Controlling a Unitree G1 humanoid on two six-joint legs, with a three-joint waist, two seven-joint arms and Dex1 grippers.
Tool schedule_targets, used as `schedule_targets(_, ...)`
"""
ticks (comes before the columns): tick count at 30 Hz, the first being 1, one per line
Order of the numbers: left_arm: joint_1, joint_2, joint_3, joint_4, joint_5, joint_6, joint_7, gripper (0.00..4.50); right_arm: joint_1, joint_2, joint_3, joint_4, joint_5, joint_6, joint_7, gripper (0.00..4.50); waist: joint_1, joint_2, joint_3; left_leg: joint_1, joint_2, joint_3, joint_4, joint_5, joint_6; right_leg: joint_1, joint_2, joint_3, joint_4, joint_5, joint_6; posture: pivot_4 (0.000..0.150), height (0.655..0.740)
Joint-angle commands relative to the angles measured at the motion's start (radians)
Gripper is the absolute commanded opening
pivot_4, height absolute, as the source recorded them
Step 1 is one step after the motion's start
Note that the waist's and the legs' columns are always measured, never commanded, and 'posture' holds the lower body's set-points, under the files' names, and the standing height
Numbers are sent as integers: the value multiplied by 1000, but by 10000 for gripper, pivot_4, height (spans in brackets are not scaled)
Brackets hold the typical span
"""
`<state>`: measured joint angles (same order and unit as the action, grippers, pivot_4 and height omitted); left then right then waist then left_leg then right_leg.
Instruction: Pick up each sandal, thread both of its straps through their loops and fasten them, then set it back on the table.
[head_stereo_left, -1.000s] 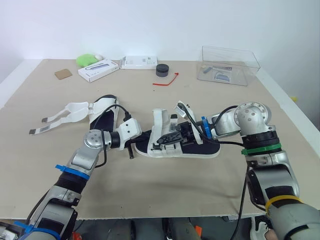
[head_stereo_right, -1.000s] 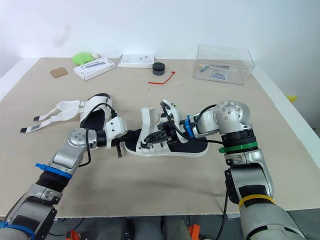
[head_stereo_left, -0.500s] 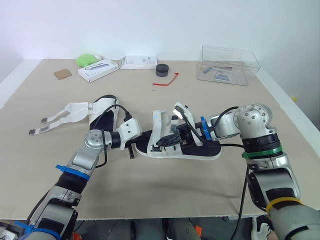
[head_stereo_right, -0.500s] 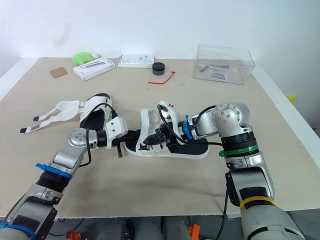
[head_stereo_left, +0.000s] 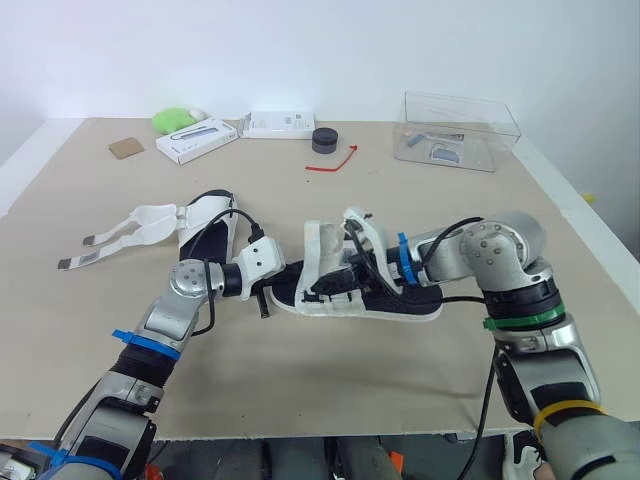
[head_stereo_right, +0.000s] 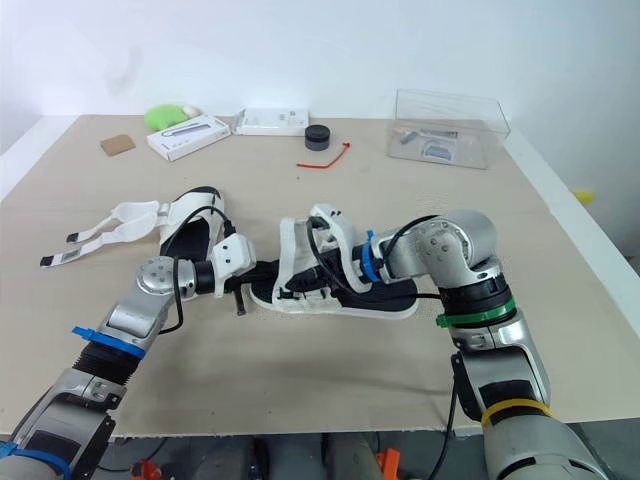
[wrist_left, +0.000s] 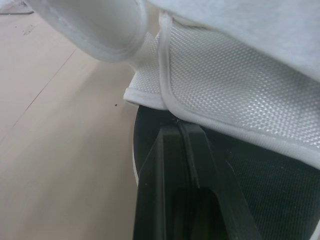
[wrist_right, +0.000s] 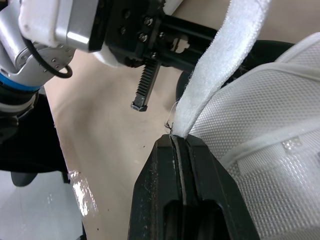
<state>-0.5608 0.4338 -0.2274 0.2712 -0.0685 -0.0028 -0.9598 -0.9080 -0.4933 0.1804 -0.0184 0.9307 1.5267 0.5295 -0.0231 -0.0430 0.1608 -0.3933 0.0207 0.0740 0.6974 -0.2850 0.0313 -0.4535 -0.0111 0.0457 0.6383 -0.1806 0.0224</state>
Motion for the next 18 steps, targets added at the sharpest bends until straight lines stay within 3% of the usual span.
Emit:
schedule_targets(1,9,0,-14,11,23,8,5,0,12,-6,23,-37,-17,6,45,573,0,0,0,0,0,0,0,0,0,0,0,0,0,0,0,1500,7400)
schedule_targets(18,2,5,-14,17,28,9,8,0,67,-43,65,-168,-89,-30,120,573,1,0,0,0,0,0,-3,-1,0,0,-4,-2,-4,0,0,1500,7400)
